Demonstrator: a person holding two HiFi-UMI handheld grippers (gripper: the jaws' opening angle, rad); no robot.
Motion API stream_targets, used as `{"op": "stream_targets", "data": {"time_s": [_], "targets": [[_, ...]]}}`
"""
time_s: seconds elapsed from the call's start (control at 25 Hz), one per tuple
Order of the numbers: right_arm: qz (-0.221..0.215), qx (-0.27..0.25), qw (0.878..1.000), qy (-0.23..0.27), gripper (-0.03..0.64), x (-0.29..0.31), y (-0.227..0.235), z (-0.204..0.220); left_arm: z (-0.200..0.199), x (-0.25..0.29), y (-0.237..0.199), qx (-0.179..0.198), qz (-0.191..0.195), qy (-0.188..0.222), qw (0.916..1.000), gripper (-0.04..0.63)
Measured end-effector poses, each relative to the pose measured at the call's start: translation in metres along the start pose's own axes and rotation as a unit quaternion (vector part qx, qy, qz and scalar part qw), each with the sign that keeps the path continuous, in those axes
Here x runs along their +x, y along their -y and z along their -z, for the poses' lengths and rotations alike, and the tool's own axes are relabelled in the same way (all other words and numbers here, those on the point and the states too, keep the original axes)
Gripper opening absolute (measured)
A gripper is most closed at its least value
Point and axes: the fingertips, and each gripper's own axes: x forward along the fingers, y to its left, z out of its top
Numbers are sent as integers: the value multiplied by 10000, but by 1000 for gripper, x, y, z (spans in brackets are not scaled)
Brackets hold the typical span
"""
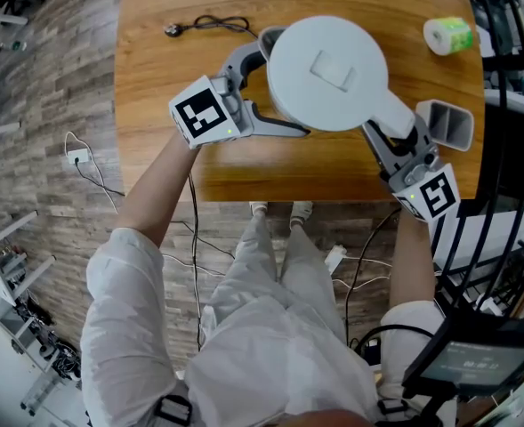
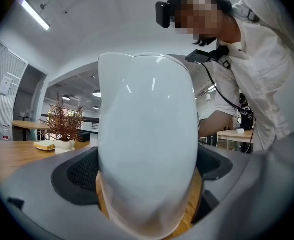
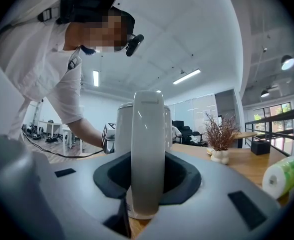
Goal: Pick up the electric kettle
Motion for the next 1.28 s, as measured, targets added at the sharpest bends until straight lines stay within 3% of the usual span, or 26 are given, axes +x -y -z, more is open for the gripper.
{"op": "stream_targets", "data": {"time_s": [0.64,1.28], "targets": [[-35,-47,10000,-22,107,3,-1,2,3,-3,0,-44,-15,0,10000,581],[-64,41,9998,199,106,0,-10,-26,-25,-10,8,17,-5,-9,10000,581]]}}
